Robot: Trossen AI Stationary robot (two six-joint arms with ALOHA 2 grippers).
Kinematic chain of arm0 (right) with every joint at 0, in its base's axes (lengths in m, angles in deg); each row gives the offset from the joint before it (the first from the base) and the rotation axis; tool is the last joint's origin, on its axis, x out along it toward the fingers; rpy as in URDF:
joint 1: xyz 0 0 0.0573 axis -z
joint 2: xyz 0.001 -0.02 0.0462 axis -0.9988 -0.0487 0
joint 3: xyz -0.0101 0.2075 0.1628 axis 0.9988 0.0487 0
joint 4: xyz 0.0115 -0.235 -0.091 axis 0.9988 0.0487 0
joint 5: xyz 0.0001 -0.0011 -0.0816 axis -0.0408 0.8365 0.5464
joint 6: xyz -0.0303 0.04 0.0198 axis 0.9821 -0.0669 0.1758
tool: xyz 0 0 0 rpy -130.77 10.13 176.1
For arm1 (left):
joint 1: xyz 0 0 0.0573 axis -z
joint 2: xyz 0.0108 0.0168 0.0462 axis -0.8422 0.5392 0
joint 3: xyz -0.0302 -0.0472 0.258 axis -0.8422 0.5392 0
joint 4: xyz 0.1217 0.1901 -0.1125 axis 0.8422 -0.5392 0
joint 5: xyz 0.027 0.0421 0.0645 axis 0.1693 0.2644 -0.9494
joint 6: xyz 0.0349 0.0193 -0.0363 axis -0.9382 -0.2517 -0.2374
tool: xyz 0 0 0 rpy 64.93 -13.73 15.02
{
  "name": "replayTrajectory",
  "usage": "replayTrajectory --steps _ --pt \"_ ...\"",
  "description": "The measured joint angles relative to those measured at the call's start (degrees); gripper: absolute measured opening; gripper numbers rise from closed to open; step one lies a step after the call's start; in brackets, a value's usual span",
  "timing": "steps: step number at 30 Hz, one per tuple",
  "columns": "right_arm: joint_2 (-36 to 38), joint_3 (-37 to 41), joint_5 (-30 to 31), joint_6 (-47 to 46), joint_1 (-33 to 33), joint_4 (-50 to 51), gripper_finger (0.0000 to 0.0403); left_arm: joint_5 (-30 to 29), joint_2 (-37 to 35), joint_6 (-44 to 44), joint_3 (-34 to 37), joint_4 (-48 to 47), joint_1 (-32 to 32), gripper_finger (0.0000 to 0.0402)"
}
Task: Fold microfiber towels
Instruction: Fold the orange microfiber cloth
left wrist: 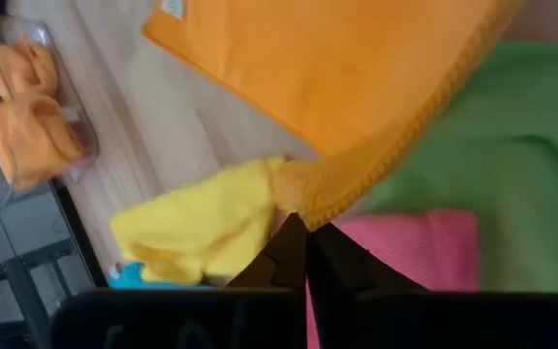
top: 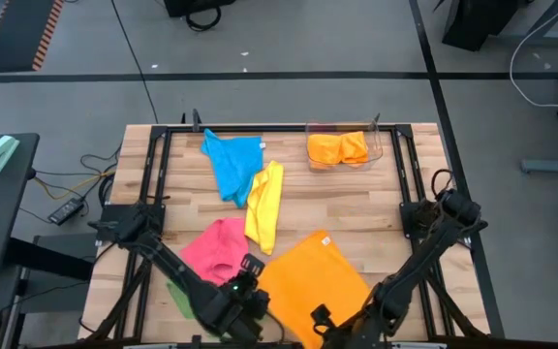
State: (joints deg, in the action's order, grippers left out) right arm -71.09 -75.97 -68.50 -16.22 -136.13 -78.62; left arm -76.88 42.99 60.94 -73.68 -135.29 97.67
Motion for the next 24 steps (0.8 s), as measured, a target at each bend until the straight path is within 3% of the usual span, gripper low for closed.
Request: replayTrajectory --steps 9,17,24 --pt "5.15 0.00 3.26 -15.51 -4.19 16.25 0.0023 0.03 0.00 -4.53 0.00 6.79 -7.08 0.0027" --pt "4.83 0.84 3.89 -30.45 -7.45 32.54 0.0023 1.72 3.00 -15.03 0.02 17.72 -13.45 0.0009" --pt "4.78 7.64 5.76 -37.55 -8.77 34.23 0.0023 2.03 7.26 -19.44 0.04 22.60 -18.24 0.0026"
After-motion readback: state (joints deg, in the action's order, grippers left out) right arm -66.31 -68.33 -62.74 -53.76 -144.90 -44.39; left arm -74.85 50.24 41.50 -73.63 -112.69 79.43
